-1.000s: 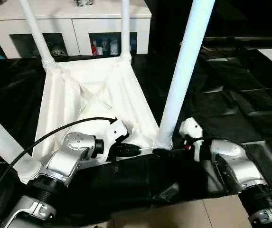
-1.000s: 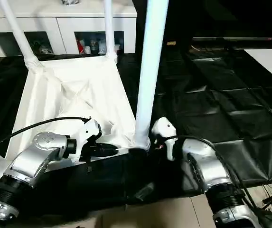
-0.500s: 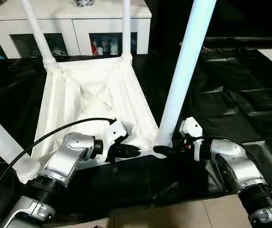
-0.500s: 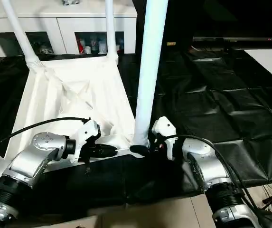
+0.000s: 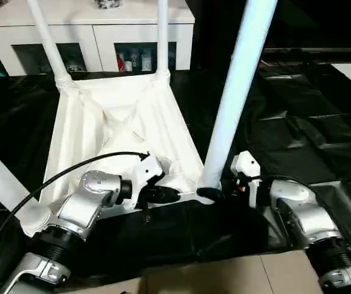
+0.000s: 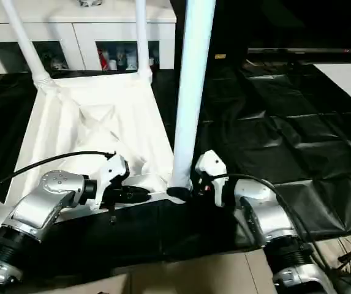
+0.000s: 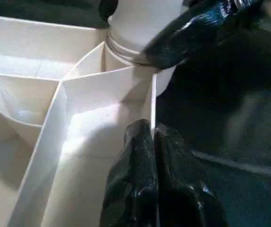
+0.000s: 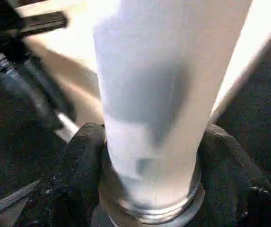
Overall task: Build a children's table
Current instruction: Rotate leg to tighten
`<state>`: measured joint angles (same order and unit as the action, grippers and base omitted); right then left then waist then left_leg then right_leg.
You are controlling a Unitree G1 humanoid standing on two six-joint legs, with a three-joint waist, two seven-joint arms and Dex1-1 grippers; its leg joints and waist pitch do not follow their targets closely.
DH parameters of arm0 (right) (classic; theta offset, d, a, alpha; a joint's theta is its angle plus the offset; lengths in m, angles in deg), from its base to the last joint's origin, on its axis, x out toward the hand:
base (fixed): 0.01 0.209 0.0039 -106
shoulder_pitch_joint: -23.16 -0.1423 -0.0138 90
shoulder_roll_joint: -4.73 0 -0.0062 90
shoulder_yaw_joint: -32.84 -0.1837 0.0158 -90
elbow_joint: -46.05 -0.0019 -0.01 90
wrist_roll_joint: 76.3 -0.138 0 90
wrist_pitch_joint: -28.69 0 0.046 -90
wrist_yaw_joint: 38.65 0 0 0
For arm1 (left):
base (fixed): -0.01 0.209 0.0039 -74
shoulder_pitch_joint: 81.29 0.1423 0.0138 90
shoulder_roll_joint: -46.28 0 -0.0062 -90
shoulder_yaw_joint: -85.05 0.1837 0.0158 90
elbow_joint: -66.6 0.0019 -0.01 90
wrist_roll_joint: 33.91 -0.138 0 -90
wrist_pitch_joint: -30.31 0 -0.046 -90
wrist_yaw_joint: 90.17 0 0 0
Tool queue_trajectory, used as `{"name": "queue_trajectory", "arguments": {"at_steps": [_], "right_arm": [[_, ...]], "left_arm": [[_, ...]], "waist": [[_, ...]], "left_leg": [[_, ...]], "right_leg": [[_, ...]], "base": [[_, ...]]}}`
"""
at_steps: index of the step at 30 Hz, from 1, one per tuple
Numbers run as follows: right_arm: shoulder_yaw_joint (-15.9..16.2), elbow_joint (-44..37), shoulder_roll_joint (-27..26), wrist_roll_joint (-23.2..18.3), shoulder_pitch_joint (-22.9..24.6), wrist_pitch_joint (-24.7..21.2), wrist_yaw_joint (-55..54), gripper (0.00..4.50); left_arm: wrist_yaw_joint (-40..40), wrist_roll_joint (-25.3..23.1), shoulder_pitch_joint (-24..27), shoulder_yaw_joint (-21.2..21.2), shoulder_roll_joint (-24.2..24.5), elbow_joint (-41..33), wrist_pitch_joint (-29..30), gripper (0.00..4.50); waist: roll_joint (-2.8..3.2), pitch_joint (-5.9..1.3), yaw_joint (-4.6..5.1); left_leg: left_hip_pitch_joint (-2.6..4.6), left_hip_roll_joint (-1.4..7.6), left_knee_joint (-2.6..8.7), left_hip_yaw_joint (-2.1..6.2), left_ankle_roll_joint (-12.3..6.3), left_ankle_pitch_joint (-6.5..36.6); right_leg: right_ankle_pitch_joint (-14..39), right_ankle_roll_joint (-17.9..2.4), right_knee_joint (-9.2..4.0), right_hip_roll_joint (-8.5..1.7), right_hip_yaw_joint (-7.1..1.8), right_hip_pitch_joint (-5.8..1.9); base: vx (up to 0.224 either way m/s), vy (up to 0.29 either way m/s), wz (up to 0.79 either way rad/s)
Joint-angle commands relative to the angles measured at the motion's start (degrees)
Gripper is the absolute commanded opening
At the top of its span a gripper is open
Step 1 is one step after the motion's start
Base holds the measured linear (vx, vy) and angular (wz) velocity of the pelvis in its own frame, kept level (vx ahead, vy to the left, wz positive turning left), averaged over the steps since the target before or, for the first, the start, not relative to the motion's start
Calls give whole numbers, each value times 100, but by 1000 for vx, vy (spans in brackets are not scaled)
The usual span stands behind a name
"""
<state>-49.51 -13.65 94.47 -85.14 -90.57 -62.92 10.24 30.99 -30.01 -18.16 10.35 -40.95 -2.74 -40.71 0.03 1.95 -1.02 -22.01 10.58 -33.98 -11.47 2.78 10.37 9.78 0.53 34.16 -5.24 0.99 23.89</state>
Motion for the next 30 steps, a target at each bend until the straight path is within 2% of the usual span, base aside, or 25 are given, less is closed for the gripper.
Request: {"name": "queue_trajectory", "arguments": {"at_steps": [1, 2, 3, 4, 5, 6, 7, 8, 9, 11, 14, 16, 19, 20, 22, 24, 26, 29, 30], "right_arm": [[-131, 372, -304, 194, -273, -200, -931, 256], [-161, 453, -394, 217, -318, -242, -1145, 256], [-274, 752, -735, 304, -484, -396, -1943, 256], [-274, 752, -735, 304, -484, -396, -1943, 256], [-364, 935, -943, 334, -598, -443, -2462, 256], [-423, 1046, -1064, 348, -669, -472, -2776, 256], [-423, 1046, -1064, 348, -669, -472, -2776, 256], [-472, 1122, -1128, 346, -713, -490, -2963, 256], [-557, 1256, -1241, 343, -792, -520, -3290, 256], [-805, 1762, -1657, 360, -1083, -562, -4490, 256], [-820, 2028, -1925, 502, -1264, -394, -5026, 256], [-762, 2093, -2033, 597, -1322, -204, -4976, 256], [-792, 1889, -2043, 448, -1218, -97, -4586, 256], [-825, 1855, -2054, 372, -1202, -94, -4460, 290], [-857, 1820, -2057, 333, -1190, -39, -4432, 324], [-882, 1840, -2046, 332, -1209, 75, -4468, 333], [-908, 1888, -1972, 388, -1246, 235, -4481, 358], [-789, 1758, -1734, 581, -1217, 405, -4342, 378], [-658, 1639, -1581, 717, -1165, 474, -4172, 390]], "left_arm": [[340, -23, -177, 29, -352, 229, 30, 0], [470, -54, -216, 20, -433, 323, 41, 0], [951, -166, -363, -12, -739, 674, 82, 0], [951, -166, -363, -12, -739, 674, 82, 0], [1305, -201, -470, -69, -964, 894, 139, 0], [1519, -218, -535, -107, -1098, 1020, 177, 0], [1519, -218, -535, -107, -1098, 1020, 177, 0], [1697, -254, -585, -128, -1167, 1107, 182, 0], [2008, -317, -672, -165, -1288, 1258, 189, 0], [2905, -501, -1004, -251, -1683, 1814, 102, 0], [3192, -619, -1190, -264, -1866, 2112, -35, 0], [3182, -670, -1231, -288, -1895, 2200, -110, 0], [2950, -677, -1131, -208, -1804, 2086, -141, 0], [2907, -672, -1117, -186, -1785, 2077, -151, 0], [2878, -667, -1108, -167, -1766, 2078, -163, 0], [2842, -668, -1124, -142, -1752, 2148, -235, 0], [2753, -694, -1124, -118, -1723, 2196, -314, 0], [2611, -709, -1075, -83, -1646, 2109, -321, 0], [2516, -693, -1048, -74, -1606, 2059, -326, 0]], "waist": [[-21, -313, 12], [-25, -310, 32], [-16, -299, 63], [-11, -288, 90], [-15, -302, 109], [-23, -313, 86], [-19, -309, 92], [-25, -313, 85], [5, -331, 94], [-2, -335, 84], [-8, -351, 55], [-20, -353, 39], [-20, -344, 23], [-18, -339, 23], [-18, -335, 24], [-19, -330, 33], [-20, -317, 58], [-8, -313, 73], [-2, -318, 59]], "left_leg": [[88, 192, 422, 95, -227, 1419], [90, 189, 428, 94, -188, 1454], [101, 182, 429, 90, -115, 1508], [106, 174, 440, 95, -71, 1610], [92, 167, 443, 111, 2, 1691], [117, 175, 439, 115, 9, 1740], [117, 171, 435, 107, -28, 1740], [104, 173, 437, 114, -48, 1724], [110, 167, 432, 109, -66, 1633], [112, 157, 418, 93, -98, 1508], [106, 149, 409, 94, -130, 1403], [96, 146, 409, 94, -194, 1394], [92, 155, 418, 95, -251, 1461], [85, 155, 422, 98, -260, 1500], [91, 162, 430, 102, -252, 1539], [87, 164, 435, 104, -239, 1607], [88, 165, 457, 114, -173, 1783], [90, 169, 467, 123, -118, 1929], [89, 169, 464, 124, -102, 1890]], "right_leg": [[1191, -1339, -367, -178, -94, -263], [1256, -1322, -378, -176, -91, -257], [1370, -1283, -399, -172, -99, -230], [1511, -1267, -411, -168, -97, -214], [1686, -1197, -416, -189, -93, -237], [1717, -1140, -444, -190, -92, -235], [1646, -1138, -447, -183, -101, -218], [1609, -1127, -442, -185, -97, -237], [1423, -1150, -431, -172, -101, -223], [1156, -1221, -416, -166, -106, -224], [1032, -1198, -408, -178, -95, -238], [938, -1172, -404, -176, -86, -252], [990, -1125, -411, -183, -81, -257], [1058, -1113, -416, -186, -82, -259], [1126, -1100, -422, -185, -82, -251], [1198, -1101, -429, -188, -83, -245], [1484, -1054, -456, -185, -76, -230], [1641, -1000, -474, -185, -79, -215], [1595, -989, -468, -187, -77, -226]], "base": [[0, 0, 0], [0, 0, 0], [0, 0, 0], [0, 0, 0], [0, 0, 0], [0, 0, 0], [0, 0, 0], [0, 0, 0], [0, 0, 0], [0, 0, 0], [0, 0, 0], [0, 0, 0], [0, 0, 0], [0, 0, 0], [0, 0, 0], [0, 0, 0], [0, 0, 0], [0, 0, 0], [0, 0, 0]]}}
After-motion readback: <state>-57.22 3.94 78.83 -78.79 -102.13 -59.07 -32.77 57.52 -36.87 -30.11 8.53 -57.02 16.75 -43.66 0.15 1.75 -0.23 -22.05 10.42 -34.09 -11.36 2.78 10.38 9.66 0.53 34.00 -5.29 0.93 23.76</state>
